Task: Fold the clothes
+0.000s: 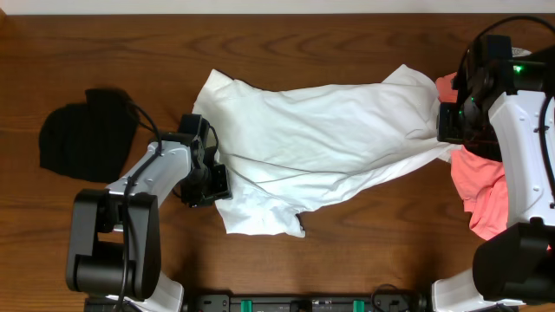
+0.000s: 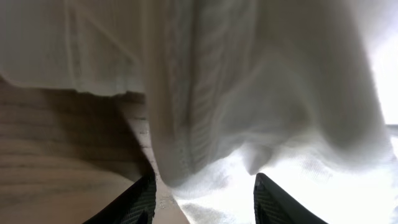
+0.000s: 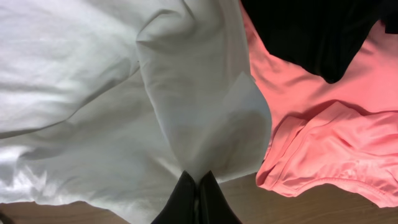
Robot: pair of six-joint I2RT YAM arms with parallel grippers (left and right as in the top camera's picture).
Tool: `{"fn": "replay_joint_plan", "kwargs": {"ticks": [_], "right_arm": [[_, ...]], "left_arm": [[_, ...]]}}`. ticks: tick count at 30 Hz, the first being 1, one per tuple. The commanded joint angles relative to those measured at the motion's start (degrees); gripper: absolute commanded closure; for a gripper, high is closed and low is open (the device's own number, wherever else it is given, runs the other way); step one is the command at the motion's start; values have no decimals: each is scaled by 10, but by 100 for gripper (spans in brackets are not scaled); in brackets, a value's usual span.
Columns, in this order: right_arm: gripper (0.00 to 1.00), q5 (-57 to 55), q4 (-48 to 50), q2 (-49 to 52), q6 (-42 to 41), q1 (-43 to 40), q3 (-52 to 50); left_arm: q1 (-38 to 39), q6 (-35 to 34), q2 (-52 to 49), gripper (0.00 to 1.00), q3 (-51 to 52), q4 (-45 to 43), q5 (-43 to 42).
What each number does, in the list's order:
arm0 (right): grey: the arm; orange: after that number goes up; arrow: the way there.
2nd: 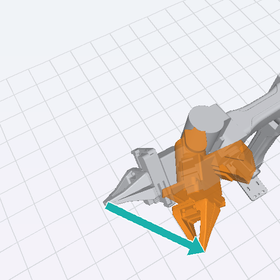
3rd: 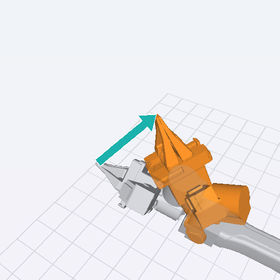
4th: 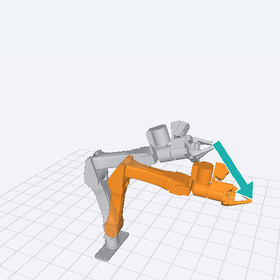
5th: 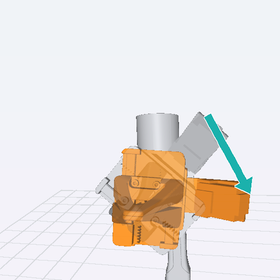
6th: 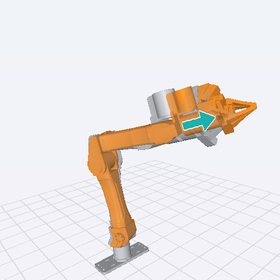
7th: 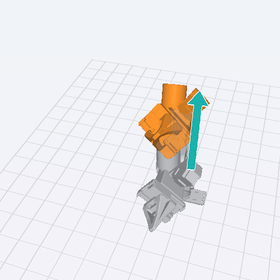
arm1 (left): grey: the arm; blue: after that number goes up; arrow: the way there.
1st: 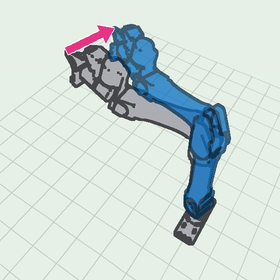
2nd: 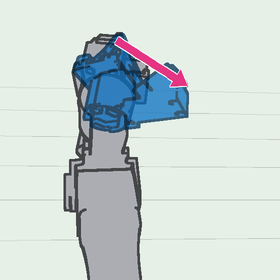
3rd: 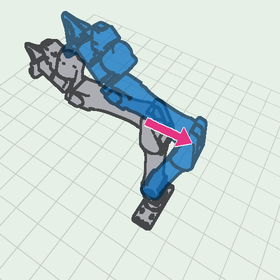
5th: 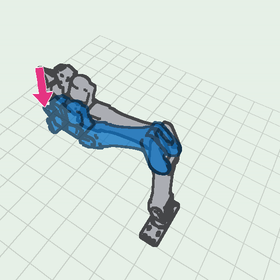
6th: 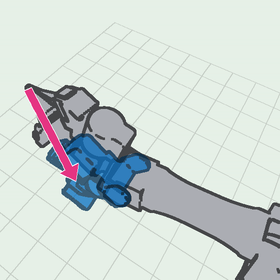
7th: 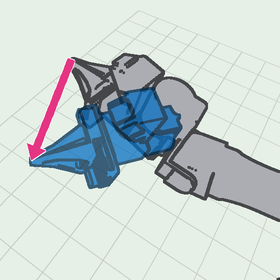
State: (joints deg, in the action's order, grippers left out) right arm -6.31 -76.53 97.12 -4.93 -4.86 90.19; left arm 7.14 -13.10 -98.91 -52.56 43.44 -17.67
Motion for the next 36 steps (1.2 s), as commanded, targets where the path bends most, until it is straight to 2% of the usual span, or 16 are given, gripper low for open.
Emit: {"fn": "replay_joint_plan", "kwargs": {"ticks": [1,2,3,4,5,11,14,20,24,29,34,36], "right_arm": [[99,-8,0,0,9,-4,0],[99,-8,0,0,9,-4,0],[99,-8,0,0,9,-4,0],[99,-8,0,0,9,-4,0],[99,-8,0,0,9,-4,0],[99,-8,0,0,9,-4,0],[99,-8,2,0,9,-4,0],[99,-8,5,0,9,-4,0],[99,-7,7,0,9,-4,0],[99,26,18,0,9,-4,4],[99,36,22,0,9,-4,4],[99,36,22,0,9,-4,4]], "left_arm": [[-2,-1,-1,50,10,-6,3],[-2,-1,-1,54,10,-7,3],[-2,-1,-1,65,10,-8,3],[-2,-1,-1,82,10,-9,3],[-2,-1,-1,94,10,-9,3],[-3,0,0,94,8,2,1],[-5,18,19,94,-12,47,2],[-15,33,134,94,-78,128,3],[-31,32,225,94,-117,133,3],[-41,30,290,94,-147,130,3],[-41,30,291,94,-145,146,4],[-41,30,278,89,-137,151,4]]}}
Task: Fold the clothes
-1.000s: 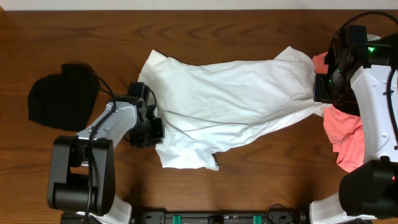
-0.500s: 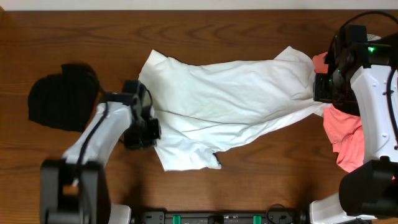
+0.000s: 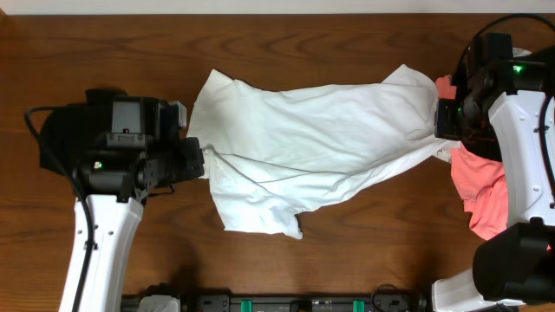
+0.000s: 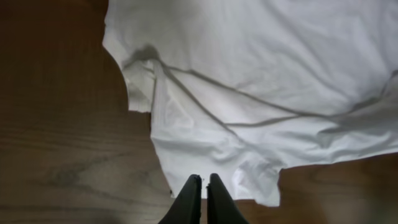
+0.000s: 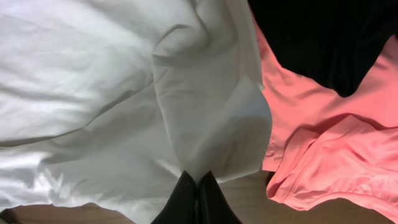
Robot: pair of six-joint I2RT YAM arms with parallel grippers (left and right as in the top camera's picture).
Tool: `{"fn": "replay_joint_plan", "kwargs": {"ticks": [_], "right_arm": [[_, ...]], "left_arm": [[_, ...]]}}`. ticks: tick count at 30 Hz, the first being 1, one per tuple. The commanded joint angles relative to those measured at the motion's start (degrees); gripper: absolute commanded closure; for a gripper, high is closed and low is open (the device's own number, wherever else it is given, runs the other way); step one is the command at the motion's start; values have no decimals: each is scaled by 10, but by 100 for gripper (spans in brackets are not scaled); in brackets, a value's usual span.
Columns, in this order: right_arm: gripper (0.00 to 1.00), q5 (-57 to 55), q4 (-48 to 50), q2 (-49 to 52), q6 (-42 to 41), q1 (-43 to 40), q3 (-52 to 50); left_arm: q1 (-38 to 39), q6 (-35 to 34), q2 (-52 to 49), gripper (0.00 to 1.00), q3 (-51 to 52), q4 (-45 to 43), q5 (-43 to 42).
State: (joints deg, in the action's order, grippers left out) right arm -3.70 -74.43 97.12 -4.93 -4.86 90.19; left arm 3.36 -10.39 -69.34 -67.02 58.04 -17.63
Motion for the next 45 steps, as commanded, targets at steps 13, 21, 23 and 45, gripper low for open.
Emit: {"fn": "replay_joint_plan", "kwargs": {"ticks": [13,21,23,45], "right_arm": [[99,9,1,0,10,-4,4],[99,9,0,0,14,-4,4],[99,9,0,0,14,-4,4],[99,9,-1,0,18,-4,4]], "left_arm": [[-3,3,-217,57,78,-25,3],[-3,5,-323,57,78,-65,3],[-3,5,-337,57,78,-79,3],[54,7,-399,94,78,-132,-153]]}}
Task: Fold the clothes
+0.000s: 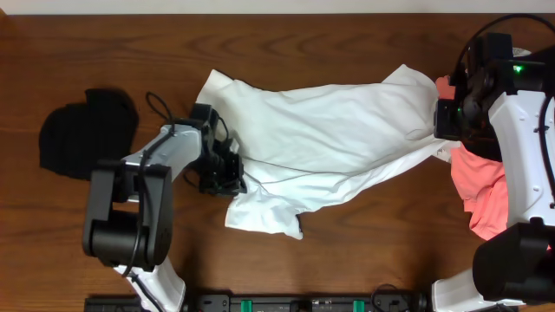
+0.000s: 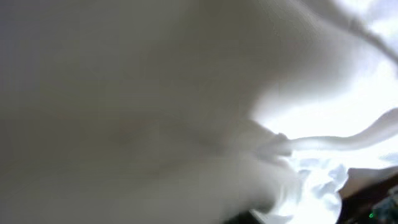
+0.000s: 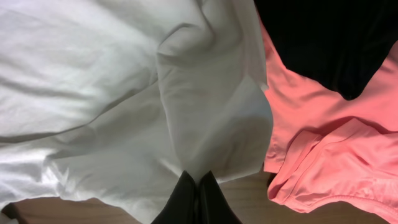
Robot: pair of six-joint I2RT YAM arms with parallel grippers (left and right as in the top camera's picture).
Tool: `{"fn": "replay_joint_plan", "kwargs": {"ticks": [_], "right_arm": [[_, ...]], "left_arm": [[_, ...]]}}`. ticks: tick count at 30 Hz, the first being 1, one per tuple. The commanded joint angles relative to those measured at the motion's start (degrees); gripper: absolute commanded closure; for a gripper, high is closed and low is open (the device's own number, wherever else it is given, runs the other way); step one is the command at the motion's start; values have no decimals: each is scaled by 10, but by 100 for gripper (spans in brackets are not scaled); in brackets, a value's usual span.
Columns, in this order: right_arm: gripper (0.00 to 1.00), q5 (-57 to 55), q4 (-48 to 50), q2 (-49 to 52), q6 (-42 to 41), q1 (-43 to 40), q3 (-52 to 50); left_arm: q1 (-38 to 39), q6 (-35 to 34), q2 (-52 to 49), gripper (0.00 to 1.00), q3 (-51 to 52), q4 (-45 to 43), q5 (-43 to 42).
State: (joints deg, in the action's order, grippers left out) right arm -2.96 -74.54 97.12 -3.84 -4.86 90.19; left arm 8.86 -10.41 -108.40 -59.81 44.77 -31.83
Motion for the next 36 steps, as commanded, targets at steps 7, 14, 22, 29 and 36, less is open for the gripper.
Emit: {"fn": "replay_joint_plan", "kwargs": {"ticks": [7,14,22,29,36], "right_arm": [[99,2,0,0,7,-4,4],[99,3,5,-2,7,-3,6],[99,15,9,-59,9,-3,24],[99,15,24,-159,10,-3,27],[99,15,66,-268,9,-3,27]], "left_arm": [[-2,8,17,94,1,47,48],[-2,12,189,94,-14,96,103],[-23,-7,382,94,-57,96,109],[-45,-10,462,94,-147,118,110],[-45,1,500,94,-250,151,119]]}}
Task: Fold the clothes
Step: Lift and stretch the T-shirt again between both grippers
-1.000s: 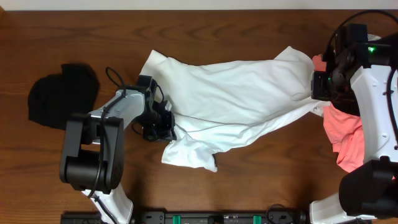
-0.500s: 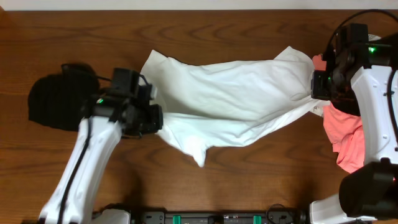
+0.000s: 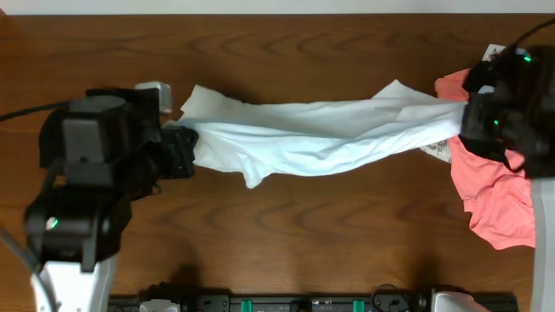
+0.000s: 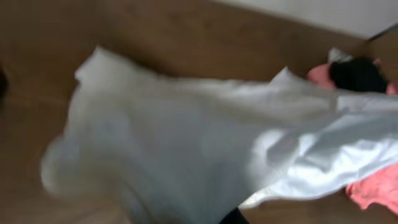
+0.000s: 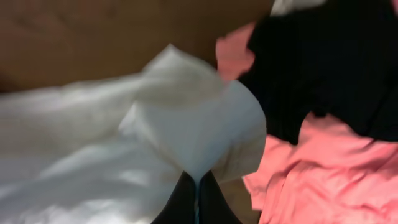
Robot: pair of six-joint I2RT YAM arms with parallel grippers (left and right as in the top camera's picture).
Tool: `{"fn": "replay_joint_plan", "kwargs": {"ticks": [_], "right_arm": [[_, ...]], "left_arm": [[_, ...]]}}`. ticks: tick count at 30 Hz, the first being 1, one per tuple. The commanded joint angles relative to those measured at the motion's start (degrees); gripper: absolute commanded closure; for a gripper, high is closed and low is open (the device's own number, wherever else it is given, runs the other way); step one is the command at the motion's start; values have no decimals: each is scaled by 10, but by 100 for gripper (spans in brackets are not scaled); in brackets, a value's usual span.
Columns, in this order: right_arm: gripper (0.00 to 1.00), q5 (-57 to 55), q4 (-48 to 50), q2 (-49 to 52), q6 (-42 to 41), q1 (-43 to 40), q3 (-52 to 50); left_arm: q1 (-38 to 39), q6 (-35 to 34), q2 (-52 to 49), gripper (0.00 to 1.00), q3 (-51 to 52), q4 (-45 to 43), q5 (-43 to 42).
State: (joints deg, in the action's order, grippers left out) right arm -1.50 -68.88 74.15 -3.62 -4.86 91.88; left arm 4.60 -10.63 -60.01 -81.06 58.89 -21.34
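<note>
A white shirt (image 3: 321, 139) hangs stretched into a long band between my two grippers, above the wooden table (image 3: 303, 251). My left gripper (image 3: 184, 143) is shut on its left end. In the left wrist view the blurred shirt (image 4: 186, 143) covers the jaws except for one dark fingertip (image 4: 234, 219). My right gripper (image 3: 464, 121) is shut on the shirt's right corner. The right wrist view shows its fingers (image 5: 198, 186) pinched on a peak of white cloth (image 5: 193, 130).
A pink garment (image 3: 494, 204) lies at the right edge of the table, below my right arm, also seen as pink cloth (image 5: 323, 180) with a black garment (image 5: 323, 68) on it. My left arm's body (image 3: 87, 165) covers the table's left part.
The shirt lay spread on the table with my left gripper low in its left side. Now both arms are raised and the shirt is pulled into a narrow band between them.
My right gripper stayed shut on the shirt's right corner throughout. My left gripper was open, low at the shirt's left edge, then raised and shut with nothing in it, then down in the cloth. Now it holds the left end and the shirt hangs stretched.
</note>
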Motion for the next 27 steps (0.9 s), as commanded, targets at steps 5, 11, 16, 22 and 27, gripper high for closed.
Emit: {"fn": "replay_joint_plan", "kwargs": {"ticks": [5,11,16,22,27], "right_arm": [[99,0,39,-104,7,-3,10],[99,1,61,-108,7,-3,10],[99,3,65,-26,7,-3,10],[99,9,108,125,13,-3,10],[99,87,262,222,39,6,12]], "left_arm": [[-3,3,42,94,-69,37,38],[-3,3,39,94,-69,27,103],[-3,9,-25,94,-69,-4,105],[-4,38,-167,94,-69,-69,105],[-26,45,-280,94,-81,-194,104]]}}
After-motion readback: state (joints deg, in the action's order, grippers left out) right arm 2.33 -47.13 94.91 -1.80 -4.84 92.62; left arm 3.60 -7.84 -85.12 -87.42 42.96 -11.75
